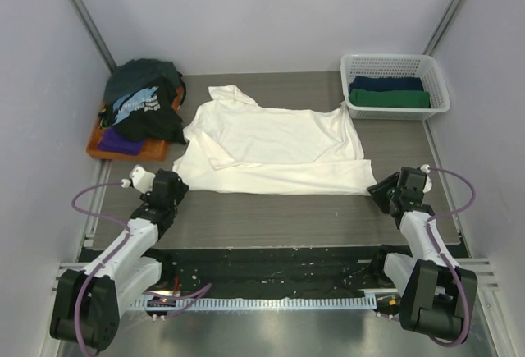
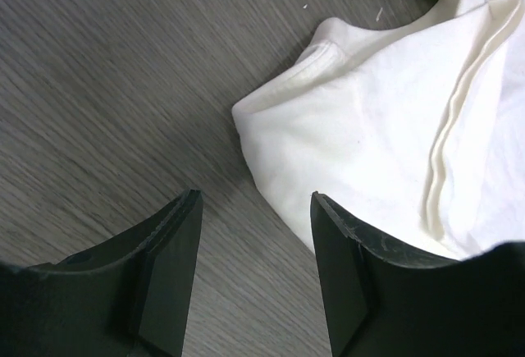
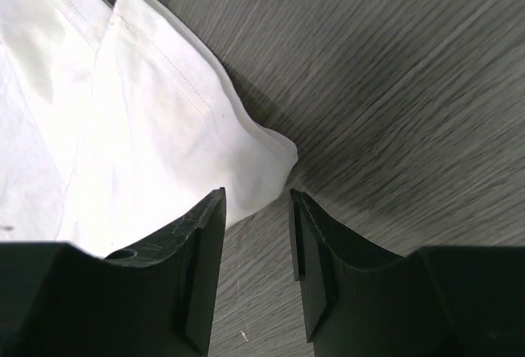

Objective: Roll the t-shirts
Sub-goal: Fold the T-shirt at the center of the board.

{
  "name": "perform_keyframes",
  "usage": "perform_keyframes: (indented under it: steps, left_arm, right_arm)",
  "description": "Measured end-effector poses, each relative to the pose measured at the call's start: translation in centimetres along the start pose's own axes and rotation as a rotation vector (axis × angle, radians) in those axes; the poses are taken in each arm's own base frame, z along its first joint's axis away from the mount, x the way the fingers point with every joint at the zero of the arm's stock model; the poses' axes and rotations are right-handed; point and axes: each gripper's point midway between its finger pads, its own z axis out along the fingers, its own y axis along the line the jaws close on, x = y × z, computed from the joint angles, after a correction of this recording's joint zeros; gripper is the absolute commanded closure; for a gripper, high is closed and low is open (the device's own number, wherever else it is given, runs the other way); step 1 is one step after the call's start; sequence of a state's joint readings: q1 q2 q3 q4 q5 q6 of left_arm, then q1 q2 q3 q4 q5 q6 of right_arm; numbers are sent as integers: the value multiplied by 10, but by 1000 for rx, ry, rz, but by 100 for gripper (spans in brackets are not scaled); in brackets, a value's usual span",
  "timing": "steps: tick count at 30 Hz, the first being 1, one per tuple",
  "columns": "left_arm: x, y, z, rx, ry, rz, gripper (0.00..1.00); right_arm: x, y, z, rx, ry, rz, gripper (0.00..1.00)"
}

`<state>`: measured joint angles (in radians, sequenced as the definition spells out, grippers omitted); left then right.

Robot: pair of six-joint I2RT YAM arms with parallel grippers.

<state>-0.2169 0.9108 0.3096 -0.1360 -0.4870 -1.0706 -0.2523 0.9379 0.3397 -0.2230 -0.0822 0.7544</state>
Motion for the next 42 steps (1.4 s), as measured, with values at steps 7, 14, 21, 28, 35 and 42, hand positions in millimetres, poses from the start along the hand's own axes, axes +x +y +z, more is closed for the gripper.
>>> perform_keyframes:
  steps: [7,14,21,28,35,42]
  left_arm:
    - [4,13,6,-18,19,-33,41]
    - [4,15,15,-28,38,-59,45]
    - [4,8,21,-6,34,-69,45]
    - [5,-2,31,26,32,-82,62]
    - [8,-1,40,16,31,-70,100]
    - [-5,-9,30,61,-7,-46,100]
  right_arm:
    - [9,2,10,-32,28,74,52]
    - [6,5,15,-64,-10,141,82]
    - [11,-5,16,-49,-28,169,99]
    - [11,-6,15,-49,-30,169,99]
    - [10,-4,14,-56,-33,168,99]
    - [8,-1,6,-74,-49,157,99]
